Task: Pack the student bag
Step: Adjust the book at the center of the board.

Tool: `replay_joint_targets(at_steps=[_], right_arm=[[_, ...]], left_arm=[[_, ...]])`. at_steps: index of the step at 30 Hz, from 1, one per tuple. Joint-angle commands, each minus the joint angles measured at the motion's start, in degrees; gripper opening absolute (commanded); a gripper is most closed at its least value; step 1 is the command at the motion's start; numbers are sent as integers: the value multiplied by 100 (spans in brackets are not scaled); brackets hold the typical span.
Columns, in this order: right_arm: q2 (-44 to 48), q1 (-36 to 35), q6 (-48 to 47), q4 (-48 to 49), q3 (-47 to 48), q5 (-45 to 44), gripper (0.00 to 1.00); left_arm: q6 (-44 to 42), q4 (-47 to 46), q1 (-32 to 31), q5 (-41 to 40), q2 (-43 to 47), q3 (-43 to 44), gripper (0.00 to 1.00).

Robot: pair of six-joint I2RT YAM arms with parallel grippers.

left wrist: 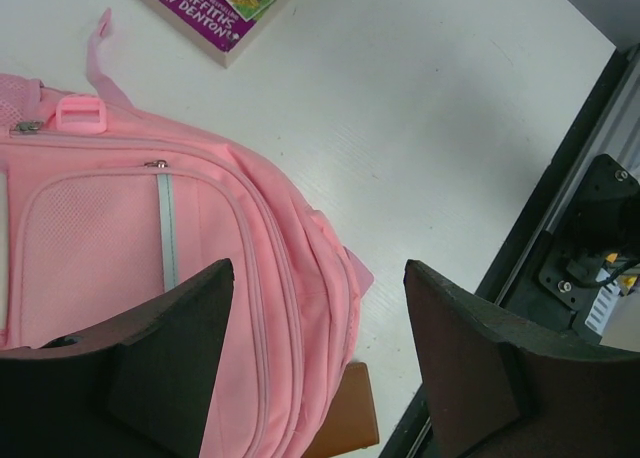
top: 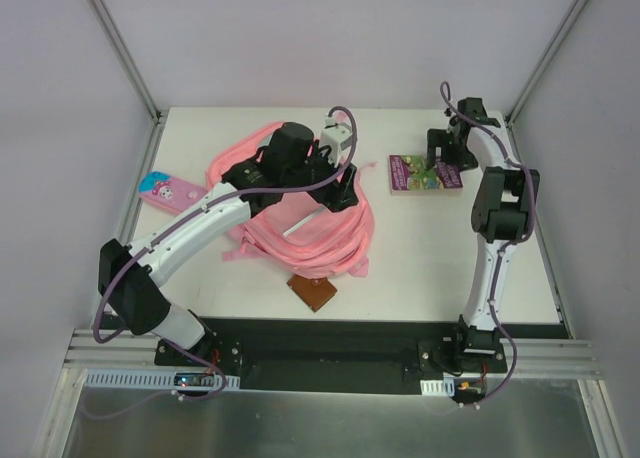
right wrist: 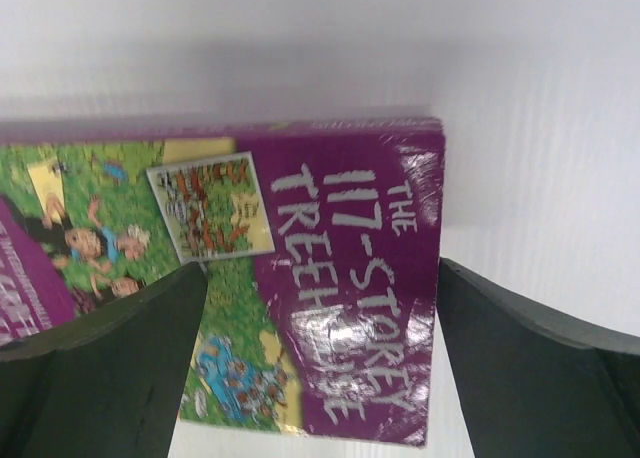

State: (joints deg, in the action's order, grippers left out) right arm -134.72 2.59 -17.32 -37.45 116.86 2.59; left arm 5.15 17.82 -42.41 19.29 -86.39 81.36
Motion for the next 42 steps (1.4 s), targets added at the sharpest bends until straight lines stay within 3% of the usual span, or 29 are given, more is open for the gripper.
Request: replay_joint_targets(at_steps=[1, 10, 15, 19, 23, 28, 32, 42], right_arm=[[760, -162, -412, -730, -1479, -409, 96], [2309, -391, -518, -377, -3650, -522, 96], [3141, -356, -54, -386, -3680, -785, 96], [3549, -382, 448, 167, -3337, -892, 96], [2988, -443, 791, 282, -2442, -577, 96], [1196, -698, 950, -692, -327, -812, 96], [272, -918, 959, -965, 696, -953, 96], [-19, -1041, 1091, -571, 689, -753, 96]], left_arm=[[-49, -156, -21, 163, 298, -6, 68], [-216, -148, -21, 189, 281, 98, 68], [-260, -148, -21, 251, 280, 143, 68], [-190, -156, -21, 224, 325, 73, 68], [-128, -156, -21, 189, 403, 29, 69], [-119, -156, -21, 84, 553, -59, 69], [-102, -148, -21, 14, 649, -121, 69], [-84, -156, -21, -109, 816, -243, 69]])
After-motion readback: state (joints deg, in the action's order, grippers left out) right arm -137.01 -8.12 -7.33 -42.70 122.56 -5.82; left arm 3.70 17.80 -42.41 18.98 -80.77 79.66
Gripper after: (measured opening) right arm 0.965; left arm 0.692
